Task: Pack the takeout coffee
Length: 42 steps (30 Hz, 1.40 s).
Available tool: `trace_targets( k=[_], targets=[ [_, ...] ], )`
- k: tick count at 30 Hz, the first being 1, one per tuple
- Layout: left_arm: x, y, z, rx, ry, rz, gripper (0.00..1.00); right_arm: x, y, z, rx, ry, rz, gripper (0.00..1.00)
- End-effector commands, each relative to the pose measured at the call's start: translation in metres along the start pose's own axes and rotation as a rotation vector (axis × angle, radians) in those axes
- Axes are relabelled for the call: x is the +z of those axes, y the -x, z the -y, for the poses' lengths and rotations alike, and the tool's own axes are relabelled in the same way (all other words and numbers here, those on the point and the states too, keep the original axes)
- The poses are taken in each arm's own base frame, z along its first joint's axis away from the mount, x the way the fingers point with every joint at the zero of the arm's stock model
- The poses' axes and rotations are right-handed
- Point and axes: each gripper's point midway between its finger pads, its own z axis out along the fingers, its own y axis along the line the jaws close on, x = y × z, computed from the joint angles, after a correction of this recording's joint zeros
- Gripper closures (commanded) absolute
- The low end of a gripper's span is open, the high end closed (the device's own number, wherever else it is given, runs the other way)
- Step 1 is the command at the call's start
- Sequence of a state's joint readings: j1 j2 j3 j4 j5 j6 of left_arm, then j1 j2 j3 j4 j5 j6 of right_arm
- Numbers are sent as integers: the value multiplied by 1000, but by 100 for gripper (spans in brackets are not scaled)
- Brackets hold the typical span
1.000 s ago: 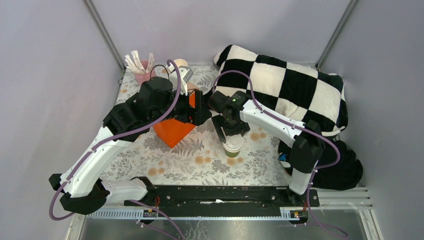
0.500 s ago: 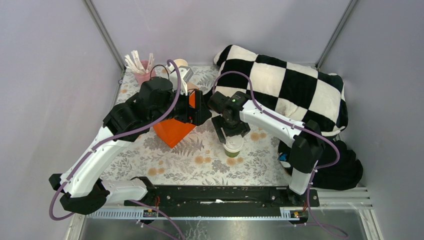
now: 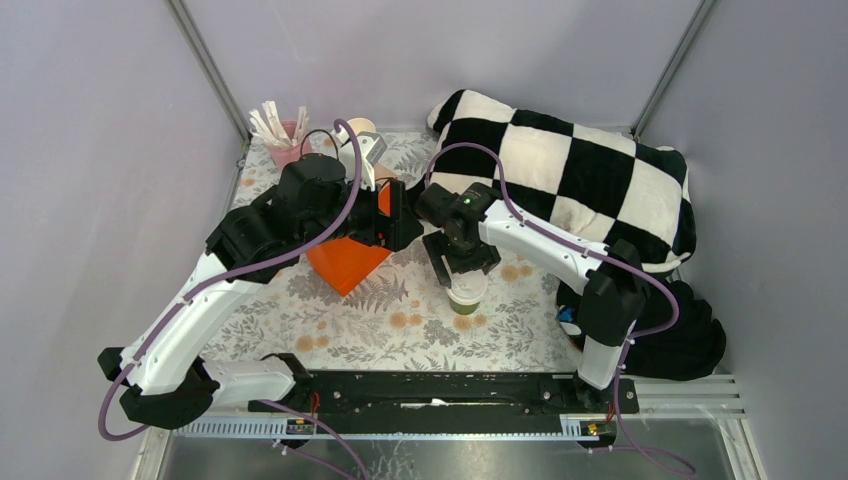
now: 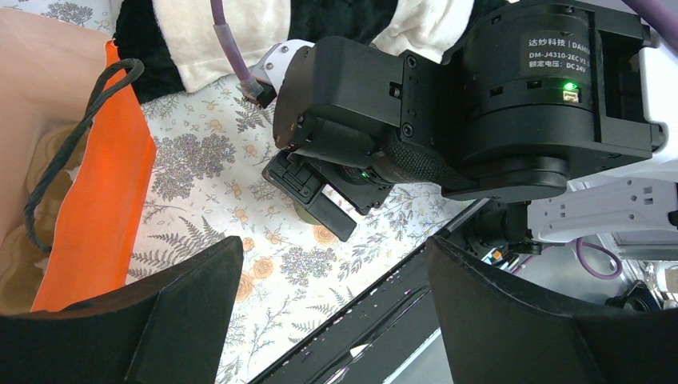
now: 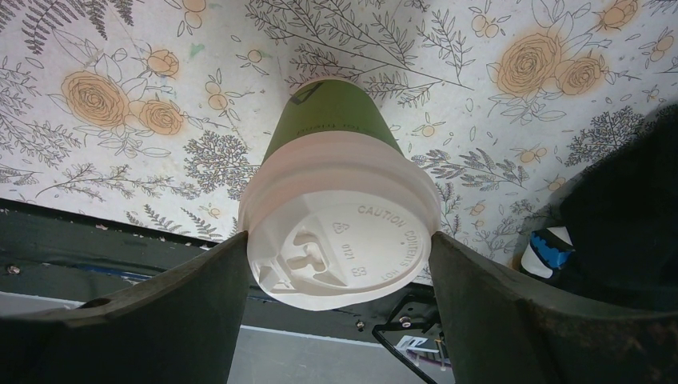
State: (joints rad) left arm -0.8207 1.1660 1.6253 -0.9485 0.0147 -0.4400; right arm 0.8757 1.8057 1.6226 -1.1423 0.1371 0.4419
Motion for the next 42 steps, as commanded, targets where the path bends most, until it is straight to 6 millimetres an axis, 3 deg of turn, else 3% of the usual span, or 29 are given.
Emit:
trace_targets(
  k=[1, 15, 23, 28, 33, 37, 42],
  targets=[
    [-2, 4, 0, 18, -4, 23, 12, 1, -6, -4, -7, 4, -23, 14],
    [-2, 3, 1, 22, -9, 19, 12, -16, -1, -7, 13, 34, 7, 6],
    [7, -4, 15, -17, -68, -34, 12, -67, 5, 20, 97, 91, 135, 1],
    [34, -38, 44, -44, -102, -166, 12, -69, -5, 49, 237, 382, 209, 2],
    [69, -95, 60, -191, -141, -321, 14, -39, -19, 64, 345, 603, 242, 2],
    [84, -117, 53, -268, -99, -380, 14, -34, -16, 53, 446, 852, 257, 4],
    [112, -144, 43, -345, -19, -497, 22, -24, -16, 43, 461, 943, 252, 6]
  ],
)
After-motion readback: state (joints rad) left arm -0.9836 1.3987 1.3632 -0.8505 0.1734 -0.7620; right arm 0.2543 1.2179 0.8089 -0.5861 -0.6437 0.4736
